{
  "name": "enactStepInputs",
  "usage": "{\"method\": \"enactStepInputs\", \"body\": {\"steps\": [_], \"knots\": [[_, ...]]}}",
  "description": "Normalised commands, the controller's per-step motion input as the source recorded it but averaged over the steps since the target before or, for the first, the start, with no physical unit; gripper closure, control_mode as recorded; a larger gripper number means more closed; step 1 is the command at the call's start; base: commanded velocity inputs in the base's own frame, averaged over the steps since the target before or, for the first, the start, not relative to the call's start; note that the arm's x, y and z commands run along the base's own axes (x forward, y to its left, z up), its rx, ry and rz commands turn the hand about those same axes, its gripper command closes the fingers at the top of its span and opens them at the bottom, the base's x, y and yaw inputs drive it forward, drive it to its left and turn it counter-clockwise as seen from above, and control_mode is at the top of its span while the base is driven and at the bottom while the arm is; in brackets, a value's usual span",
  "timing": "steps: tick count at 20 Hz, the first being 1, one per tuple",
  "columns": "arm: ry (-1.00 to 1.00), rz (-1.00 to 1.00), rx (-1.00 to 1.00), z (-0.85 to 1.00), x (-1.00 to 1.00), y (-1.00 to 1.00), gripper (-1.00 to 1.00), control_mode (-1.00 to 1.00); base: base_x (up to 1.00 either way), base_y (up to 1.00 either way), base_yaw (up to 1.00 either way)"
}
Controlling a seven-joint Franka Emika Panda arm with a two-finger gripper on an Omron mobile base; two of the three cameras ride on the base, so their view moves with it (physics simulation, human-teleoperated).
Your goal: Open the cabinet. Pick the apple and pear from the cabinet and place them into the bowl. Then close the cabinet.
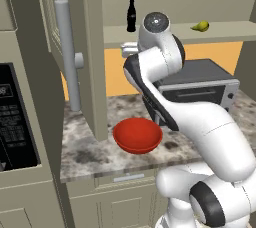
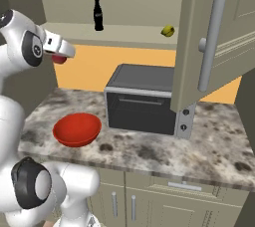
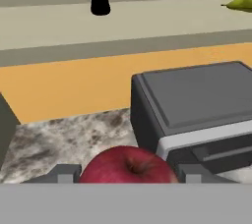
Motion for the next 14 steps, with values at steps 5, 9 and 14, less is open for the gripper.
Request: {"method": "enactStepInputs", "body": {"steps": [5,9,14], "knots": [[0.1,0.0,0.0,-0.61,-0.06,0.0,1.0,-1.0,0.0,0.0,0.0],[0.12,0.0,0.0,-0.67,0.0,0.0,1.0,-1.0,0.0,0.0,0.0],[0.16,0.0,0.02,-0.52,0.0,0.0,1.0,-1.0,0.0,0.0,0.0]]}}
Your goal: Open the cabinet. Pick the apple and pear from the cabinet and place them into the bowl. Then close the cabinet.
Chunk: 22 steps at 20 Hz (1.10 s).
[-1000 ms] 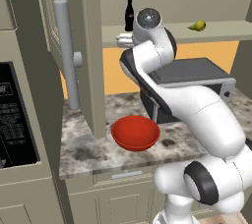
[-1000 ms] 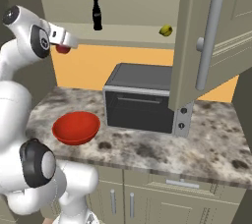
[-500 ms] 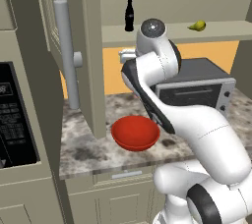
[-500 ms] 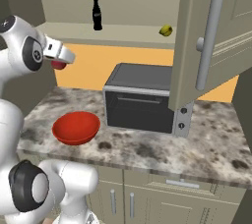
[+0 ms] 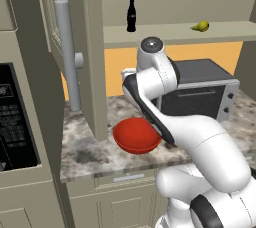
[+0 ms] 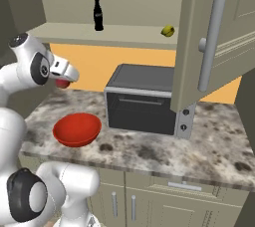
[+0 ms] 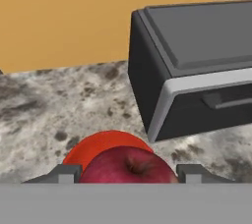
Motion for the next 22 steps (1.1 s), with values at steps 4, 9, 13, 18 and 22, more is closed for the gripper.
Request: {"method": "enactStepInputs", "body": {"steps": [4,9,13,18,22], "knots": [[0.24,0.0,0.08,-0.31,0.0,0.0,1.0,-1.0,0.0,0.0,0.0],[0.22,0.0,0.06,-0.36,0.0,0.0,1.0,-1.0,0.0,0.0,0.0],[0.17,0.0,0.02,-0.48,0.0,0.0,1.0,-1.0,0.0,0.0,0.0],[0.11,0.0,0.0,-0.49,0.0,0.0,1.0,-1.0,0.0,0.0,0.0],[0.02,0.0,0.0,-0.5,0.0,0.0,1.0,-1.0,0.0,0.0,0.0]]}}
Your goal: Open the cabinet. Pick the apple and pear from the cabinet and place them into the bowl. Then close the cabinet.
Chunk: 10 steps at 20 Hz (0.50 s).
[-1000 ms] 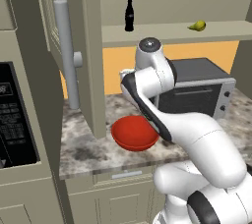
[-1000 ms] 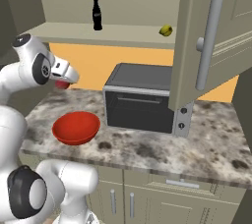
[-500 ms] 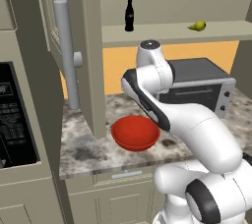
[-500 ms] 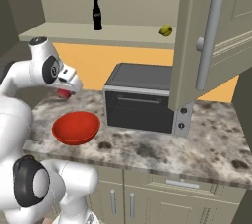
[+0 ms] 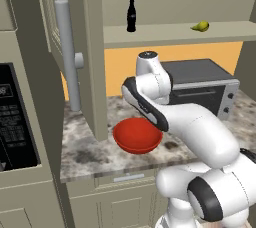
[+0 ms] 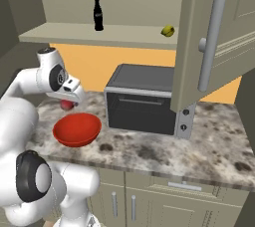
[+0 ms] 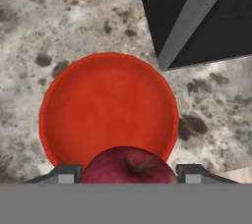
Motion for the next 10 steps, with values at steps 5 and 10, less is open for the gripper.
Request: {"method": "enactStepInputs", "body": {"steps": [5,10], "knots": [[0.0,0.0,0.0,-0.51,0.01,0.0,1.0,-1.0,0.0,0.0,0.0],[0.03,0.0,0.0,-0.34,0.04,0.0,1.0,-1.0,0.0,0.0,0.0]]}}
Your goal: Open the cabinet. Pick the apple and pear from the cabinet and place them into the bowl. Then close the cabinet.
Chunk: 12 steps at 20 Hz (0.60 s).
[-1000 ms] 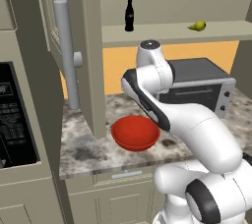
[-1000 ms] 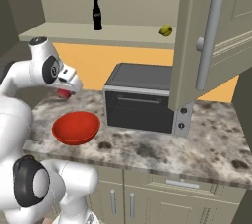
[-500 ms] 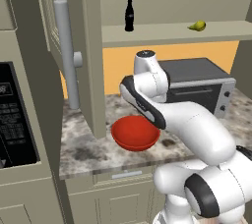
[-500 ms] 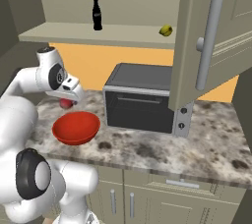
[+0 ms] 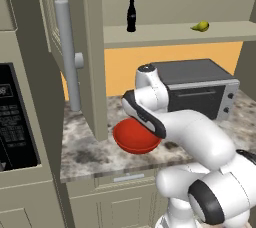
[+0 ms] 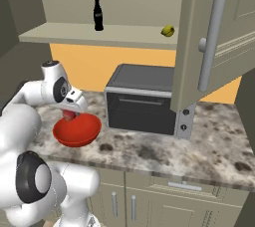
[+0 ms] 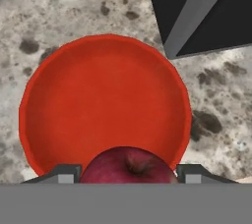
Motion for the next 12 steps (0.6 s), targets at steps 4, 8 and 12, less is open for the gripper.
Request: {"method": "enactStepInputs", "body": {"steps": [4,8,12], "knots": [[0.08,0.0,0.0,-0.22,0.14,0.0,1.0,-1.0,0.0,0.0,0.0],[0.08,0.0,-0.02,-0.11,0.14,0.04,1.0,-1.0,0.0,0.0,0.0],[0.03,0.0,-0.04,-0.11,0.09,0.1,1.0,-1.0,0.0,0.0,0.0]]}}
